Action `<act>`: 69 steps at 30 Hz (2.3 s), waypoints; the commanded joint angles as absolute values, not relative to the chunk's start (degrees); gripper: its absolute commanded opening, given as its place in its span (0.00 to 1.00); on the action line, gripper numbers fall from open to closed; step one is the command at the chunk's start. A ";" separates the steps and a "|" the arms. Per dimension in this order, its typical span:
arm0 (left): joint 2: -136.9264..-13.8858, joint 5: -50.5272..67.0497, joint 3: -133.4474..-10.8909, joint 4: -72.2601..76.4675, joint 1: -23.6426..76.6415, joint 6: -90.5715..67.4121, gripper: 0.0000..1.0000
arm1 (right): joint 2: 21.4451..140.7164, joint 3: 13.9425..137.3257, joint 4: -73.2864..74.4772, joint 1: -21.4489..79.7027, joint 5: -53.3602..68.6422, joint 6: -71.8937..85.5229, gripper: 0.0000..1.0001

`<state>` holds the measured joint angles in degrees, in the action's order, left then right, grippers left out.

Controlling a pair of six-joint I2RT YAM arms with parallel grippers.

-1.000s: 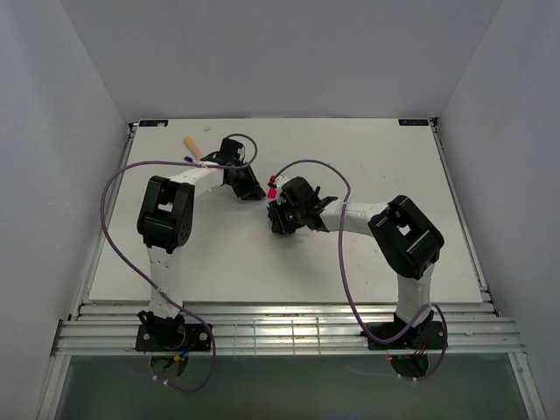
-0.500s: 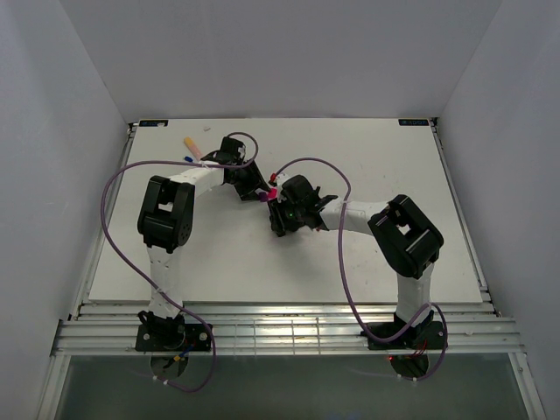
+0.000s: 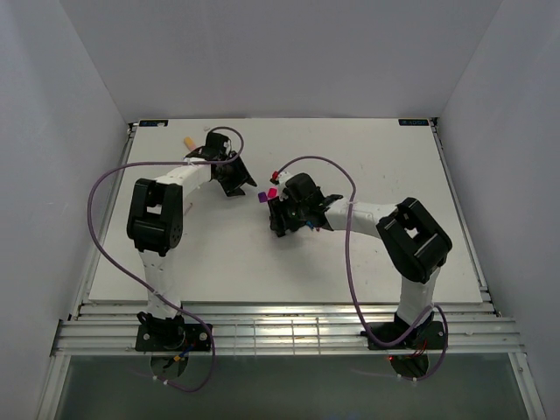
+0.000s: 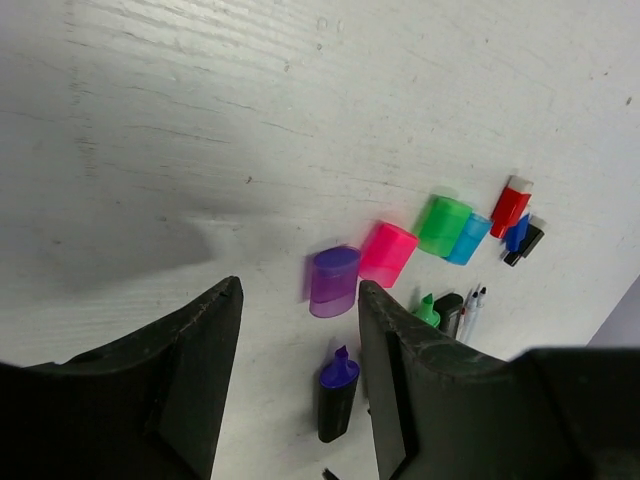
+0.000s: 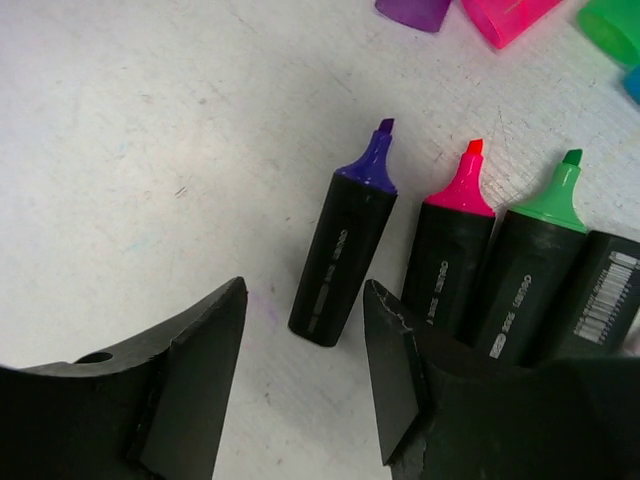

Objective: Open the pen caps

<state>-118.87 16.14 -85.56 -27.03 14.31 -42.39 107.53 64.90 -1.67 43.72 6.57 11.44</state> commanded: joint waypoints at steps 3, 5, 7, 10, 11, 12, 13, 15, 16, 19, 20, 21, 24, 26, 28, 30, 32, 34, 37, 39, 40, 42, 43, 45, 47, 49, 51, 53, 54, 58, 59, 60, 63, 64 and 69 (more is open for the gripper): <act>-112.68 12.04 -89.29 -29.00 12.40 -40.87 0.61 | 98.18 62.85 -2.55 43.68 9.58 11.78 0.58; -113.29 11.69 -91.04 -28.74 11.25 -40.08 0.62 | 96.16 62.32 -1.24 43.59 9.84 11.87 0.59; -114.25 11.69 -92.45 -28.04 10.20 -39.03 0.63 | 94.32 61.44 -0.62 43.68 10.11 11.78 0.61; -116.98 11.25 -96.32 -28.30 8.80 -38.58 0.63 | 92.12 59.86 -0.18 43.68 10.11 11.78 0.62; -118.72 11.25 -97.37 -28.21 8.44 -39.11 0.62 | 91.67 59.42 -0.18 43.68 10.28 11.78 0.62; -119.61 11.51 -99.91 -28.21 8.09 -39.29 0.61 | 91.32 59.07 -0.35 43.68 10.37 11.86 0.62; -120.49 11.34 -101.32 -27.86 7.74 -39.37 0.60 | 90.80 58.37 -0.70 43.68 10.63 11.95 0.62; -123.20 10.90 -105.97 -26.90 7.65 -39.11 0.55 | 90.70 57.92 -1.05 43.68 10.90 11.95 0.62; -124.18 10.90 -107.65 -26.46 7.56 -38.85 0.52 | 90.62 57.66 -0.97 43.59 10.90 11.95 0.62; -128.57 12.04 -114.07 -24.97 7.12 -37.88 0.37 | 89.92 56.96 -1.23 43.68 10.99 11.95 0.62; -129.80 12.30 -115.74 -24.79 7.03 -37.71 0.33 | 89.83 56.52 -1.40 43.68 10.99 12.04 0.62; -132.34 12.65 -117.41 -24.79 6.86 -37.62 0.26 | 89.04 56.25 -1.41 43.68 10.99 12.13 0.62; -135.52 12.83 -122.77 -24.52 6.24 -38.66 0.09 | 87.02 54.85 -2.02 43.68 11.34 12.65 0.62; -138.07 13.53 -125.06 -23.82 5.98 -39.28 0.05 | 86.05 54.23 -2.46 43.59 11.43 12.83 0.62; -139.74 13.01 -126.03 -23.56 5.89 -40.16 0.00 | 84.64 53.53 -2.55 43.68 11.16 12.92 0.62; -140.36 11.43 -125.95 -22.59 5.89 -40.34 0.00 | 83.68 52.83 -2.64 43.59 10.64 12.83 0.62; -140.97 10.29 -125.86 -22.24 5.89 -40.34 0.00 | 83.15 52.30 -2.64 43.59 9.41 12.48 0.62; -141.33 9.67 -125.77 -21.97 5.89 -40.17 0.00 | 82.71 51.77 -2.64 43.59 8.44 12.22 0.62; -141.77 8.35 -125.33 -21.97 5.80 -39.64 0.02 | 82.44 51.24 -2.64 43.59 8.44 12.22 0.62; -142.38 7.65 -125.16 -21.89 5.89 -39.03 0.05 | 82.18 51.15 -2.64 43.59 8.61 12.39 0.62; -142.56 7.65 -125.24 -21.80 5.89 -38.94 0.05 | 82.18 51.07 -2.64 43.59 8.70 12.48 0.62; -143.43 7.21 -125.24 -21.88 5.80 -38.76 0.06 | 82.00 50.89 -2.72 43.59 8.61 12.48 0.62; -143.61 7.21 -125.24 -21.88 5.80 -38.76 0.06 | 81.91 50.80 -2.64 43.68 8.53 12.48 0.62; -144.05 7.03 -125.42 -21.97 5.71 -38.59 0.08 | 81.57 50.36 -2.64 43.59 8.35 12.39 0.62; -144.84 7.03 -125.86 -21.97 5.71 -38.58 0.08 | 81.30 50.01 -2.72 43.59 8.17 12.39 0.62; -145.28 7.29 -126.03 -21.97 5.71 -38.58 0.09 | 81.21 50.01 -2.81 43.59 7.91 12.30 0.62; -145.63 7.12 -126.12 -22.15 5.71 -38.50 0.09 | 81.12 50.01 -2.72 43.51 7.91 12.30 0.62; -145.72 6.25 -125.95 -22.41 5.71 -38.06 0.09 | 81.04 49.92 -2.72 43.51 8.00 12.30 0.62; -145.81 6.07 -125.86 -22.85 5.71 -37.97 0.09 | 80.86 49.83 -2.72 43.51 8.09 12.39 0.62; -146.25 6.33 -125.86 -23.82 5.71 -37.71 0.10 | 80.51 49.66 -2.99 43.42 8.09 12.48 0.62; -146.34 6.85 -125.60 -24.08 5.71 -37.71 0.10 | 80.51 49.66 -2.99 43.42 8.09 12.48 0.62; -146.25 7.03 -125.16 -24.34 5.71 -37.88 0.09 | 80.59 49.66 -2.99 43.33 8.17 12.48 0.63; -144.94 8.25 -122.10 -24.43 5.71 -38.41 0.06 | 80.68 49.83 -2.99 43.33 8.17 12.48 0.63; -144.50 8.70 -121.21 -24.43 5.71 -38.50 0.04 | 80.68 50.01 -2.99 43.42 8.17 12.48 0.63; -140.72 10.46 -114.10 -24.26 6.41 -37.71 0.00 | 81.12 50.71 -2.99 43.33 8.79 12.83 0.63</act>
<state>-144.38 9.45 -118.45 -19.62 6.00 -38.96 82.41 49.80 -1.45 43.51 8.73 12.29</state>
